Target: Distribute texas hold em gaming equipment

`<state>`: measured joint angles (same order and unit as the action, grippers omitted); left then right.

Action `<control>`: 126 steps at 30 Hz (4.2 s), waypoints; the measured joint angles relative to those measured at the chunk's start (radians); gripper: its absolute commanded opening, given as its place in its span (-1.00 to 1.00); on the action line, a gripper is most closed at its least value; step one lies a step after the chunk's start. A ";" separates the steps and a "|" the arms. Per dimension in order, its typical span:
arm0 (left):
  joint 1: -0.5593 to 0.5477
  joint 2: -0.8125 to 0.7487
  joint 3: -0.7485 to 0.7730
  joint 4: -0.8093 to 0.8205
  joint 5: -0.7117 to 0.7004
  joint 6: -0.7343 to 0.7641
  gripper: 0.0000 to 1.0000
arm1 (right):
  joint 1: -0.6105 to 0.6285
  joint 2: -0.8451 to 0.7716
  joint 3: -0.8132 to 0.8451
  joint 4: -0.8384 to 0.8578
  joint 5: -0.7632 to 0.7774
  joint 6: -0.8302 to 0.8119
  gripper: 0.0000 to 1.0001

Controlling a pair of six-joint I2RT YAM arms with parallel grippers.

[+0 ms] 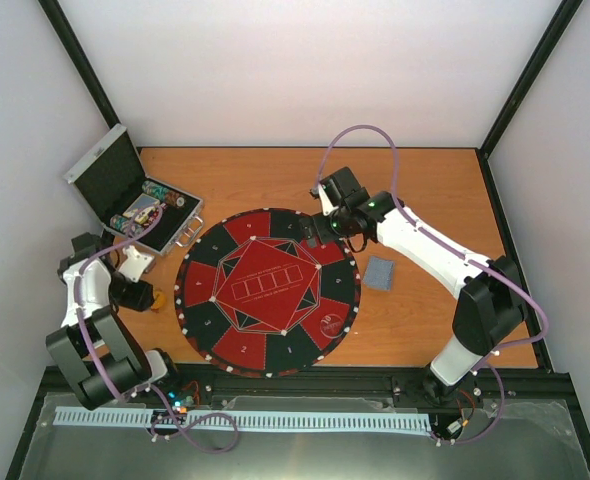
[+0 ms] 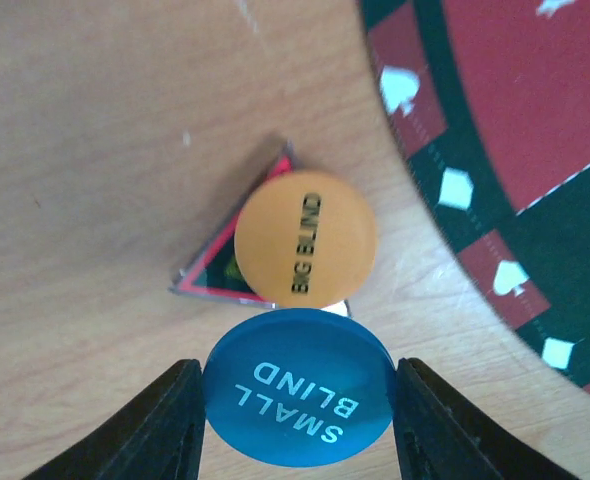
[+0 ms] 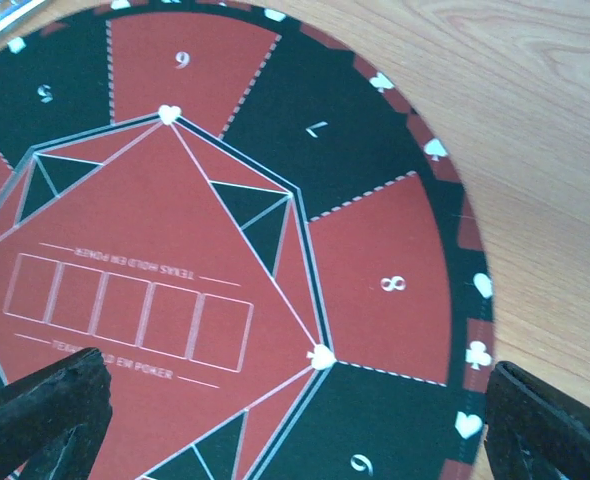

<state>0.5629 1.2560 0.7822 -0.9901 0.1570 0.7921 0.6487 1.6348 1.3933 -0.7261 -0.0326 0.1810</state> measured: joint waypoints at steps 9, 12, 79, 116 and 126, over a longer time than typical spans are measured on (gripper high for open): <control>-0.262 0.049 0.203 -0.067 0.057 -0.020 -0.09 | 0.032 0.064 0.021 0.093 -0.172 0.037 1.00; -0.378 0.105 0.296 -0.081 0.072 -0.033 -0.10 | 0.041 0.106 0.039 0.140 -0.272 0.064 0.99; -0.648 0.951 0.935 0.091 -0.018 -0.240 0.46 | -0.171 0.219 0.077 0.280 -0.435 0.288 0.21; -0.668 0.901 0.829 0.111 0.166 -0.153 -0.08 | -0.182 0.209 0.014 0.252 -0.401 0.249 0.22; -0.697 0.872 0.797 0.105 0.263 -0.116 -0.19 | -0.185 0.206 0.004 0.258 -0.426 0.250 0.21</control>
<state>-0.1345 2.1284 1.5795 -0.8848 0.4198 0.6765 0.4633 1.8404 1.3975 -0.4679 -0.4583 0.4309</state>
